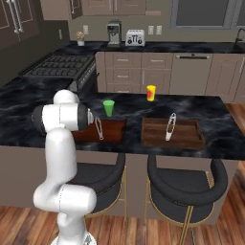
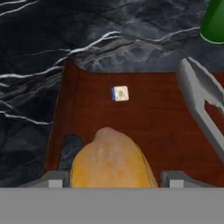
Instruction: Gather the mushroom and carrot from the fridge and place them on a tray on the dining counter. Then gather the chicken drumsticks from the fridge and place them on the other tray.
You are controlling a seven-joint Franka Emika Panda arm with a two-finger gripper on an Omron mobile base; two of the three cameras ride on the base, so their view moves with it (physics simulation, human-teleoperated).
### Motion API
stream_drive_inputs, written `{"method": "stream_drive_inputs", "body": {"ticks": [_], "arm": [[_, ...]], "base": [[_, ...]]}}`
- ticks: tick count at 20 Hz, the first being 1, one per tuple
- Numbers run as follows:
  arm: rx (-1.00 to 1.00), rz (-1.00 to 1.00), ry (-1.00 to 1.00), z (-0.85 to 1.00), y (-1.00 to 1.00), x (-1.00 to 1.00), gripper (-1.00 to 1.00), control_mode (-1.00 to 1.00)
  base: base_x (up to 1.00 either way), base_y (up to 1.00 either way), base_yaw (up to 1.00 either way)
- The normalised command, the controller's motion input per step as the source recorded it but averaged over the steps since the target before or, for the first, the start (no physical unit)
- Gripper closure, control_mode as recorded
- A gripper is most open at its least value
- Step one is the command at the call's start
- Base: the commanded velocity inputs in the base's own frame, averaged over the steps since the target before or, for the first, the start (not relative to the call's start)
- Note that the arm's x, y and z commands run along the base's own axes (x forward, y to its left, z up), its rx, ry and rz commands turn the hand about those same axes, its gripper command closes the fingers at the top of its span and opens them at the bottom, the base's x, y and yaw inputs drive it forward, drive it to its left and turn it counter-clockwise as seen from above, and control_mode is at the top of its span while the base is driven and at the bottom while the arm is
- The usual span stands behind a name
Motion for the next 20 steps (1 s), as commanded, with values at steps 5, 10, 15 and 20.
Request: {"method": "stream_drive_inputs", "body": {"ticks": [5,10,15,20], "arm": [[0.0,0.0,0.0,0.05,0.08,-0.13,-1.0,-1.0],[0.0,-0.04,0.0,0.37,0.02,-0.28,-1.0,-1.0],[0.0,-0.05,0.0,0.49,0.0,-0.21,-1.0,-1.0],[-0.02,-0.05,0.0,0.52,0.0,-0.3,-1.0,-1.0]], "base": [[0.0,0.0,0.0],[0.0,0.0,0.0],[0.0,0.0,0.0],[0.0,0.0,0.0]]}}
